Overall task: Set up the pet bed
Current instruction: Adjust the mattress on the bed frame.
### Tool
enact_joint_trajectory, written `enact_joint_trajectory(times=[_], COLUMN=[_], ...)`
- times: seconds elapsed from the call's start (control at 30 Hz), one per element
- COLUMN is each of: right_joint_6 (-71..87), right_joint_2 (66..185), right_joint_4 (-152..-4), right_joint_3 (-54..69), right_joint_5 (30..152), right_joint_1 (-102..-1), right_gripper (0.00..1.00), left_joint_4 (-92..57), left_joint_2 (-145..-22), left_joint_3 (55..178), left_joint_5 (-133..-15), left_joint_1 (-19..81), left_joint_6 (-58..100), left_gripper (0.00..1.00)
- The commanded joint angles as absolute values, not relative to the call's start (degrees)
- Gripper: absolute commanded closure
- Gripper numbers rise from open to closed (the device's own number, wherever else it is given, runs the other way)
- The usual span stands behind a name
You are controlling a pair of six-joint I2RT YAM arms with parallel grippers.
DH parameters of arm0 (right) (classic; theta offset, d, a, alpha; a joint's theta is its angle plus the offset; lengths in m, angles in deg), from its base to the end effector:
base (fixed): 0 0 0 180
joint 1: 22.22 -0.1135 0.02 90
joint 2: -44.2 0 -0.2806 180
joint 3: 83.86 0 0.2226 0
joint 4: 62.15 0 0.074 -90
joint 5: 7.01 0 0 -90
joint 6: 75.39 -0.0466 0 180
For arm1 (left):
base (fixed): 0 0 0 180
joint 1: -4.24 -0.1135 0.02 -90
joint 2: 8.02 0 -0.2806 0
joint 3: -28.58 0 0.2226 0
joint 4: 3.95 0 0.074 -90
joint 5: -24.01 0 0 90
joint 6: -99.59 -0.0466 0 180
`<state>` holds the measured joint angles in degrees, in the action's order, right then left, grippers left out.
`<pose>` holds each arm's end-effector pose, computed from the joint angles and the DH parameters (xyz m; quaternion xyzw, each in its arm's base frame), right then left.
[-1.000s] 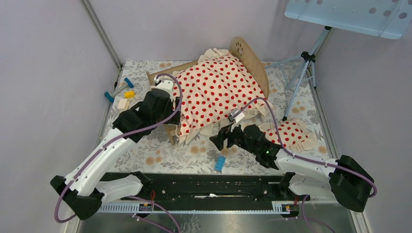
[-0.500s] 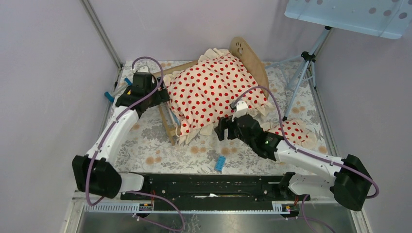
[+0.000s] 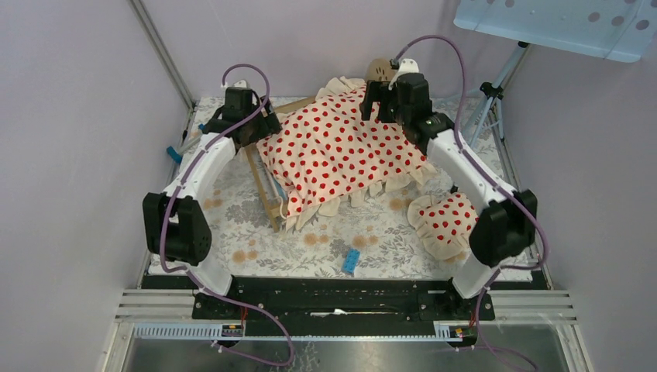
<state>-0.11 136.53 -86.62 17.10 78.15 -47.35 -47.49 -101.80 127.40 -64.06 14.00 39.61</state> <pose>0.3342 0.1524 0.3944 -0.0470 0.7961 0.1736 0.5778 0.3497 -0.0586 0.3380 -0.1656 0.8852 -0.1335 0.4136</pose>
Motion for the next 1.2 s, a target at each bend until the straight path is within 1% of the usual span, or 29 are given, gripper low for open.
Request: enact_joint_trajectory(times=[0.0, 0.2, 0.27, 0.3, 0.37, 0.5, 0.57, 0.6, 0.63, 0.7, 0.77, 1.0, 1.17], right_joint_6=[3.9, 5.3, 5.6, 5.7, 5.7, 5.4, 5.3, 5.3, 5.4, 5.4, 5.4, 5.8, 5.3], right_joint_2=[148.5, 161.1, 163.9, 164.9, 166.1, 165.3, 164.4, 163.9, 163.5, 162.3, 161.4, 157.7, 156.1], right_joint_4=[-93.0, -94.8, -95.8, -96.2, -96.3, -93.5, -91.8, -91.0, -90.4, -88.7, -87.2, -83.7, -80.2], right_joint_3=[28.3, 40.1, 43.0, 44.1, 45.4, 43.0, 41.2, 40.5, 39.9, 38.5, 37.3, 33.7, 31.4], right_joint_5=[85.6, 85.8, 85.4, 85.5, 85.8, 86.2, 86.2, 86.3, 86.2, 86.1, 85.4, 82.1, 82.4], right_joint_1=[-45.0, -44.3, -44.1, -44.0, -44.0, -44.0, -44.0, -44.0, -43.9, -44.0, -44.0, -44.0, -44.0], right_gripper=[0.00, 0.01, 0.04, 0.08, 0.17, 0.42, 0.53, 0.59, 0.66, 0.74, 0.84, 0.91, 0.92], left_joint_4=[-45.6, -46.4, -45.8, -45.6, -45.0, -44.5, -44.5, -44.8, -45.1, -45.4, -45.3, -44.6, -44.3], left_joint_2=[-105.7, -109.1, -109.7, -110.0, -110.3, -111.2, -111.7, -112.0, -112.3, -112.5, -112.7, -112.8, -115.4], left_joint_3=[130.6, 130.7, 130.3, 130.2, 129.8, 130.6, 131.8, 132.5, 133.6, 135.0, 136.1, 140.2, 146.7], left_joint_5=[-64.3, -64.3, -64.9, -65.2, -65.7, -68.1, -68.7, -68.7, -68.4, -67.4, -66.3, -66.2, -62.6], left_joint_1=[13.4, 13.1, 13.1, 13.1, 13.1, 12.3, 12.0, 11.9, 11.7, 11.4, 11.0, 9.9, 9.7], left_joint_6=[40.6, 40.0, 40.0, 39.9, 39.6, 39.2, 38.6, 38.1, 37.7, 36.7, 36.0, 32.8, 28.9], left_gripper=[0.21, 0.21, 0.22, 0.25, 0.39, 0.81, 0.96, 1.00, 1.00, 1.00, 1.00, 1.00, 1.00])
